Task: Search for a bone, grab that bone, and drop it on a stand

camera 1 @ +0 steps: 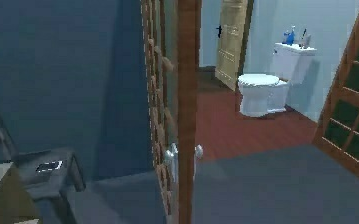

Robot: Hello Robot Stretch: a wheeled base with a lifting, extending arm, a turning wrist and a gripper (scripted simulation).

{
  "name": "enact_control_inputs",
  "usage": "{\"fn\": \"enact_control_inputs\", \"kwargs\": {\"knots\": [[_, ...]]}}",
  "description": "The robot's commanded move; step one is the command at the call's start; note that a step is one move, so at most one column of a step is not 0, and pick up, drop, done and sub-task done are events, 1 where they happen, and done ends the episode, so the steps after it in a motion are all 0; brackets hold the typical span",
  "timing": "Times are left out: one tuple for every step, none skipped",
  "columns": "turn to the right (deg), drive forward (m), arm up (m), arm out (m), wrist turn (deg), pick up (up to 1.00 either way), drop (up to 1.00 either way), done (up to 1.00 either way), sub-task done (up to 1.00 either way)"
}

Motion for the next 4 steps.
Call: {"fn": "enact_control_inputs", "kwargs": {"knots": [[-45.0,0.0,0.0,0.0,0.0,0.0,0.0,0.0,0.0],[-45.0,0.0,0.0,0.0,0.0,0.0,0.0,0.0,0.0],[-39.0,0.0,0.0,0.0,0.0,0.0,0.0,0.0,0.0],[45.0,0.0,0.0,0.0,0.0,0.0,0.0,0.0,0.0]]}}
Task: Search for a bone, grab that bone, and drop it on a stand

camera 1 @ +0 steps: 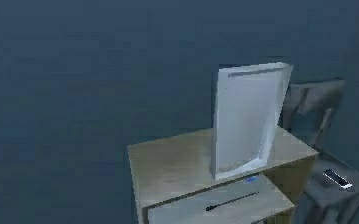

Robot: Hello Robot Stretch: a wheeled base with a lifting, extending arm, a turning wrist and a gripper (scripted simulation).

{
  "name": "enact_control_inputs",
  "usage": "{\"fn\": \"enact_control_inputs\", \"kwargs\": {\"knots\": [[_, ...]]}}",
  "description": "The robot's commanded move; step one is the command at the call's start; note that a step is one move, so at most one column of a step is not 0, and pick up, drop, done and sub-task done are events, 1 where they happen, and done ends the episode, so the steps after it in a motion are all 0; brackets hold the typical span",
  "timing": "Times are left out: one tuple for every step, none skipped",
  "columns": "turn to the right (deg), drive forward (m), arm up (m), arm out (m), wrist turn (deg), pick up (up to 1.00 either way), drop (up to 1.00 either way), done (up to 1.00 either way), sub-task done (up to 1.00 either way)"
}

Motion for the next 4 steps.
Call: {"fn": "enact_control_inputs", "kwargs": {"knots": [[45.0,0.0,0.0,0.0,0.0,0.0,0.0,0.0,0.0],[45.0,0.0,0.0,0.0,0.0,0.0,0.0,0.0,0.0],[39.0,0.0,0.0,0.0,0.0,0.0,0.0,0.0,0.0],[-45.0,0.0,0.0,0.0,0.0,0.0,0.0,0.0,0.0]]}}
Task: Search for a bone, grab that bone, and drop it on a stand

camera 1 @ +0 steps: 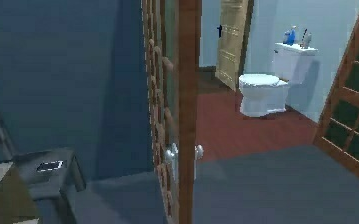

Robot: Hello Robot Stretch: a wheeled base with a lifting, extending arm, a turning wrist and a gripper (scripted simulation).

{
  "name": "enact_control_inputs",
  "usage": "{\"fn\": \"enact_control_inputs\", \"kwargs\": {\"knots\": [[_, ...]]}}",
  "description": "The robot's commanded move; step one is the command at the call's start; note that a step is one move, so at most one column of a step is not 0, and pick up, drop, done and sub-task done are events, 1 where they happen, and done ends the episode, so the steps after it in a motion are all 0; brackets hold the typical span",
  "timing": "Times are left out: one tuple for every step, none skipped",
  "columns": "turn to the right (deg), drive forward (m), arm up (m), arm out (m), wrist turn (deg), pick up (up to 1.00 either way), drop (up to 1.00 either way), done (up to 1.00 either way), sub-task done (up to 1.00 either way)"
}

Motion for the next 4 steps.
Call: {"fn": "enact_control_inputs", "kwargs": {"knots": [[-45.0,0.0,0.0,0.0,0.0,0.0,0.0,0.0,0.0],[-45.0,0.0,0.0,0.0,0.0,0.0,0.0,0.0,0.0],[-42.0,0.0,0.0,0.0,0.0,0.0,0.0,0.0,0.0],[-45.0,0.0,0.0,0.0,0.0,0.0,0.0,0.0,0.0]]}}
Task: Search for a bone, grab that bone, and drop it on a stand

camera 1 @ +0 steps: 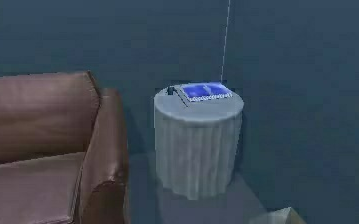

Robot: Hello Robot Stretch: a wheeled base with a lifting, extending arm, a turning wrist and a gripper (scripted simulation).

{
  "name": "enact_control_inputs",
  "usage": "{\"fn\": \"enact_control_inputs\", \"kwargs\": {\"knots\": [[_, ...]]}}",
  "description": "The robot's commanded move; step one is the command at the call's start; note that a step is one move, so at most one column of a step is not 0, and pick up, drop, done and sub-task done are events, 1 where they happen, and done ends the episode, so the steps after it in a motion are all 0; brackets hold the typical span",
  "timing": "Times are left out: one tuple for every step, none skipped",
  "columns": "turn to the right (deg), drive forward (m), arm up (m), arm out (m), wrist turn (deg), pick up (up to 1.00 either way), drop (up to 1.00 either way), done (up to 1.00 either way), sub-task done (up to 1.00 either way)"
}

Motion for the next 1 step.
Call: {"fn": "enact_control_inputs", "kwargs": {"knots": [[-45.0,0.0,0.0,0.0,0.0,0.0,0.0,0.0,0.0]]}}
